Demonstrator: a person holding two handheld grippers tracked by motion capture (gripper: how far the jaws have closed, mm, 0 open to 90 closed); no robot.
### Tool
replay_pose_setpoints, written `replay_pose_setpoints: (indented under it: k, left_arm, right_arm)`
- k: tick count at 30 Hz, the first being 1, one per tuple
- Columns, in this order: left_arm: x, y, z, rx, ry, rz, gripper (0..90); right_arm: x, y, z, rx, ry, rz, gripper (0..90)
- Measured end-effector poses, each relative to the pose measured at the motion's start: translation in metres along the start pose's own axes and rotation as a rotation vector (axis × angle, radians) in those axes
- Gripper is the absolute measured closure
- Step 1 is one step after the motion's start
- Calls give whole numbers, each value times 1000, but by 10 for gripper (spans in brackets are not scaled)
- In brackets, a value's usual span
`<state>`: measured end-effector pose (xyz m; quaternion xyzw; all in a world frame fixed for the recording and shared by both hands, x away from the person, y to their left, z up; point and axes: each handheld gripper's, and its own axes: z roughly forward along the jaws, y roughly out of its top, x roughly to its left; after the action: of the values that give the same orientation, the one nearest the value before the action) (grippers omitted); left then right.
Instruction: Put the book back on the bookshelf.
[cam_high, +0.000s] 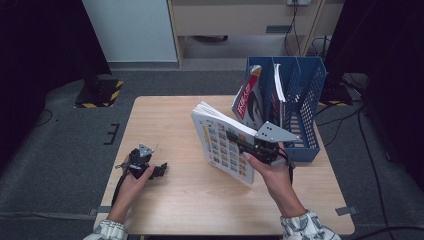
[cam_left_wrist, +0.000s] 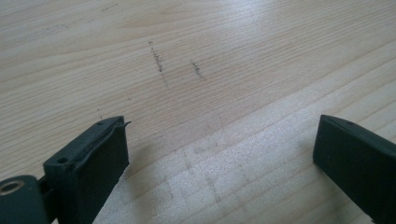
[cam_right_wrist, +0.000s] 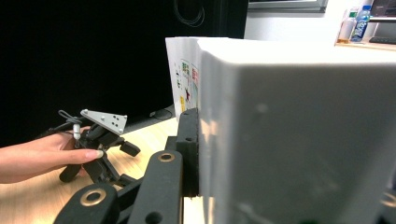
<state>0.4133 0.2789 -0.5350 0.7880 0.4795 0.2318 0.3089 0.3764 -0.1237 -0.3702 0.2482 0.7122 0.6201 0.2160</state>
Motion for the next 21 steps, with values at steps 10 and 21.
replay_pose_setpoints:
  k: [10, 21]
  left_arm:
    - [1, -1, 1, -3, -10, -13, 26]
    - [2, -1, 1, -1, -15, -27, 25]
  right_arm:
    - [-7, -1, -15, -5, -23, 3, 737]
    - [-14, -6, -35, 0, -50, 10, 737]
